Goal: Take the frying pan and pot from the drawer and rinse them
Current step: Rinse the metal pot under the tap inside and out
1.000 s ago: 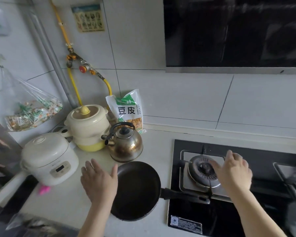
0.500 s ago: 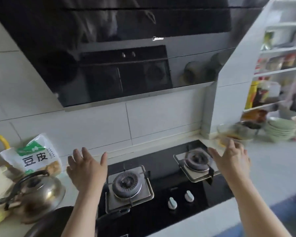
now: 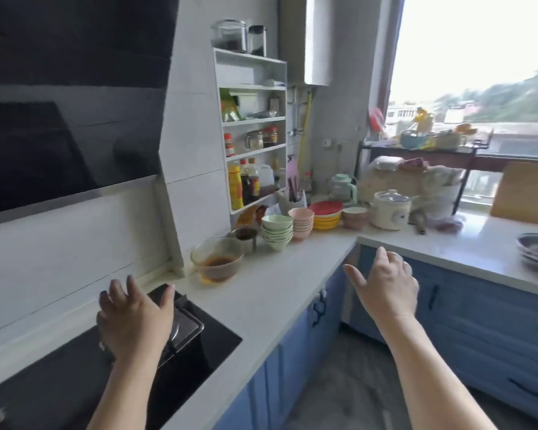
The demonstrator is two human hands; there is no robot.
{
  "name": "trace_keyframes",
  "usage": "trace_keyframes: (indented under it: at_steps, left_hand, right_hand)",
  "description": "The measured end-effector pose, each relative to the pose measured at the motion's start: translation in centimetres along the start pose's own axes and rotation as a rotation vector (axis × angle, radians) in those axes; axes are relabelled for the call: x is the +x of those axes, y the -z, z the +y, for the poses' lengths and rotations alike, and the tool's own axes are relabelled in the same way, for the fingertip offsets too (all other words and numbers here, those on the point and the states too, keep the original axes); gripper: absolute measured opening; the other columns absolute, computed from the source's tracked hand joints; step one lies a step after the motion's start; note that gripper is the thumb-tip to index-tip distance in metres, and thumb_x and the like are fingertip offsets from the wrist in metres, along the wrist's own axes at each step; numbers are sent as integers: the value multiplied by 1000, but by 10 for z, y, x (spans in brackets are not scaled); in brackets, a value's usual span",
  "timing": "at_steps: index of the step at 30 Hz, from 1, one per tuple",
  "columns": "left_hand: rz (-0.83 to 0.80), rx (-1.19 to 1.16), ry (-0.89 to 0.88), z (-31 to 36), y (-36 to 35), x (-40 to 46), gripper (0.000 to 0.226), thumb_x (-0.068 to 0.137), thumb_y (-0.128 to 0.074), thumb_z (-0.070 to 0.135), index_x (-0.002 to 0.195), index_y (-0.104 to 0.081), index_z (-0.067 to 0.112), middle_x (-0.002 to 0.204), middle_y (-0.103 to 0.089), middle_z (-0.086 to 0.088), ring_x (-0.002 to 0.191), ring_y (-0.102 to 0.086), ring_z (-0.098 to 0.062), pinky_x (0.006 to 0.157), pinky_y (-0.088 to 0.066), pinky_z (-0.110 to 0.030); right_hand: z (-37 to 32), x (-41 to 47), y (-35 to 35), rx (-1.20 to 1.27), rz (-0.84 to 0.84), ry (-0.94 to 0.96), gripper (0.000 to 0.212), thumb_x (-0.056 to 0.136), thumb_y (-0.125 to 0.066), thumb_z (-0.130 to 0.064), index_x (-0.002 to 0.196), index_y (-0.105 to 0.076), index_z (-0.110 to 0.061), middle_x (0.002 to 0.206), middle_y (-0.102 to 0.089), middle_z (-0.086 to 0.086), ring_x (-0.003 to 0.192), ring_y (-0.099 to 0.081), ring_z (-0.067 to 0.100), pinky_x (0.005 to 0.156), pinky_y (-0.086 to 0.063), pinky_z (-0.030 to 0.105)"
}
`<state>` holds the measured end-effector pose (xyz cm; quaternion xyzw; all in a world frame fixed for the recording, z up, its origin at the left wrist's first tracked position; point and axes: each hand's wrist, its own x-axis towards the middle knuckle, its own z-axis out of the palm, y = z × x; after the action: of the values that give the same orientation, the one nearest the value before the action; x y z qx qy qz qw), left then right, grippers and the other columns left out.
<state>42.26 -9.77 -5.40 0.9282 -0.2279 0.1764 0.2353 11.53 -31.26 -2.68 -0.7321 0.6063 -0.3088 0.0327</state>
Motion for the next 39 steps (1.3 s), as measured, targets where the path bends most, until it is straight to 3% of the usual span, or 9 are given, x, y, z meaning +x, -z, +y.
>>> trace_keyframes:
  at_steps: [4, 11, 14, 18, 22, 25, 30, 34, 39]
  left_hand:
    - [-63, -79, -163, 107, -43, -3, 77, 85, -64, 52, 136, -48, -4, 141, -44, -31, 126, -41, -50, 100, -39, -59]
    - [-142, -186, -392, 273, -114, -13, 77, 84, -68, 50, 136, -49, -4, 141, -45, -31, 130, -41, -48, 100, -40, -58]
    - [-188, -169, -459, 340, -147, -9, 79, 87, -61, 54, 142, -44, 0, 147, -41, -27, 136, -37, -44, 106, -35, -56]
    - [-206, -235, -589, 438, -192, 7, 82, 84, -64, 53, 138, -46, -5, 140, -46, -32, 130, -40, -48, 102, -40, -59]
    - [-256, -308, -699, 547, -221, 2, 82, 86, -61, 54, 141, -43, -4, 145, -42, -30, 135, -35, -47, 109, -32, -56]
    - [-311, -331, -794, 620, -237, -28, 83, 89, -56, 56, 145, -38, -2, 149, -38, -26, 139, -31, -42, 113, -29, -51]
    - [-442, -291, -919, 726, -263, -96, 86, 94, -34, 64, 156, -15, 9, 162, -16, -16, 149, -13, -33, 120, -15, -45]
    - [-468, -313, -954, 802, -281, -146, 86, 94, -32, 65, 156, -15, 8, 162, -16, -15, 150, -12, -33, 121, -14, -44]
    - [-494, -317, -919, 888, -290, -199, 83, 96, -32, 63, 156, -15, 8, 162, -16, -15, 150, -12, -33, 120, -15, -43]
  right_hand:
    - [78, 36, 15, -86, 62, -111, 82, 87, -52, -64, 143, -39, -6, 141, -48, 13, 129, -43, 32, 99, -40, 44]
    - [195, 91, 31, -216, 167, -308, 69, 85, -55, -61, 117, -53, 0, 121, -58, 18, 112, -53, 38, 84, -47, 48]
    - [237, 124, 30, -264, 202, -389, 77, 85, -58, -59, 130, -49, 3, 127, -56, 21, 116, -52, 40, 85, -47, 49]
    - [285, 177, 33, -289, 235, -498, 80, 85, -58, -60, 135, -46, 2, 128, -56, 19, 117, -52, 38, 86, -48, 49]
    - [334, 215, 44, -325, 287, -614, 83, 86, -56, -61, 141, -41, -1, 135, -52, 16, 124, -49, 33, 93, -45, 47]
    - [377, 229, 57, -354, 310, -703, 82, 88, -54, -61, 144, -38, -3, 139, -49, 15, 126, -46, 32, 95, -42, 45]
    - [463, 248, 75, -404, 345, -806, 83, 86, -58, -59, 141, -41, 0, 137, -50, 18, 125, -47, 34, 95, -44, 45]
    - [533, 275, 90, -459, 327, -836, 80, 88, -55, -60, 141, -41, -1, 135, -51, 17, 123, -48, 34, 93, -44, 43]
    - [613, 329, 116, -462, 269, -810, 84, 90, -50, -62, 148, -32, -4, 146, -43, 14, 132, -41, 30, 102, -39, 40]
